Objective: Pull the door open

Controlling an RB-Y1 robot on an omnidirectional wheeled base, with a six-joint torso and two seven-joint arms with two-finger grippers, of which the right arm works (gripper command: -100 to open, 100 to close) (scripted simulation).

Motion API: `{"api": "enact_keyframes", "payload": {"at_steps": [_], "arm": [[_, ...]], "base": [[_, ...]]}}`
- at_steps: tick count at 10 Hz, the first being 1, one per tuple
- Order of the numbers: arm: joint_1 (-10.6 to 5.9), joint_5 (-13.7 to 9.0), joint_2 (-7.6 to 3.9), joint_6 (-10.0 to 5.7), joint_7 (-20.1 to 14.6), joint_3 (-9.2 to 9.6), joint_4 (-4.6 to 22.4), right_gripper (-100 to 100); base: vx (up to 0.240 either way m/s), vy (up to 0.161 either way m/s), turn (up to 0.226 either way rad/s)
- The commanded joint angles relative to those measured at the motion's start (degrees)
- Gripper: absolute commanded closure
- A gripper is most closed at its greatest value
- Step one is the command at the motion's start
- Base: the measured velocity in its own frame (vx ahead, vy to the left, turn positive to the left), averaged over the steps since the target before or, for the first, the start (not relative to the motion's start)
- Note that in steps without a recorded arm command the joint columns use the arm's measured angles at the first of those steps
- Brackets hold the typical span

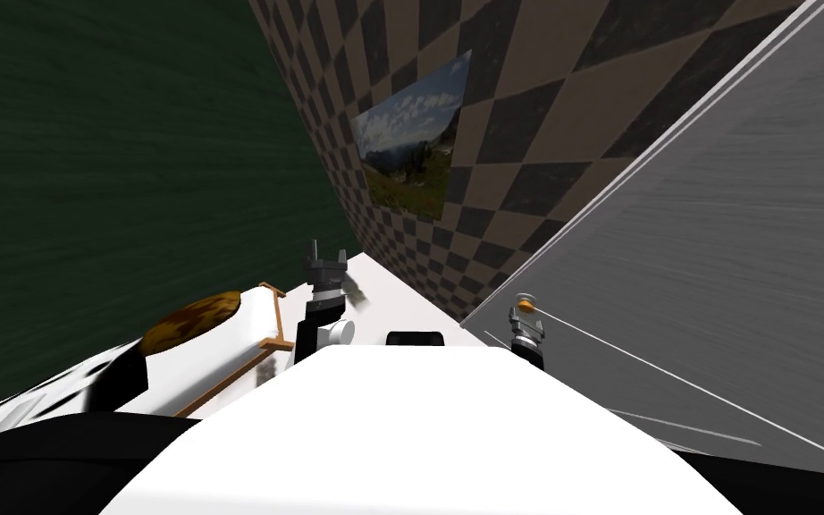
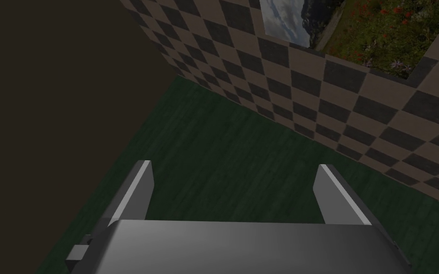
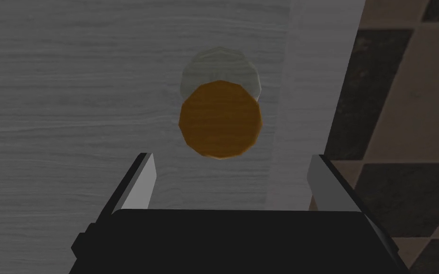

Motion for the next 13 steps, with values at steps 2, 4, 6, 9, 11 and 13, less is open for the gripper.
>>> {"api": "enact_keyframes", "payload": {"at_steps": [2, 4, 6, 9, 11, 13], "arm": [[-0.34, -0.1, 0.08, 0.06, 0.2, -0.23, 0.3, -100], [-0.46, -0.2, 0.09, 0.01, 0.2, -0.26, 0.5, -100], [-0.46, -0.2, 0.09, 0.01, 0.2, -0.26, 0.5, 100], [-0.46, -0.2, 0.09, 0.01, 0.2, -0.26, 0.5, 100], [-0.42, -0.1, 0.19, 0.24, -1.4, -0.21, 0.6, 100], [-0.47, -0.2, 0.24, 0.27, -3.4, -0.23, 0.6, 100]], "base": [[0.136, -0.150, 0.024], [0.089, -0.111, 0.018], [-0.014, 0.018, -0.002], [-0.011, 0.012, -0.003], [-0.004, -0.002, 0.006], [-0.016, -0.002, 0.013]]}}
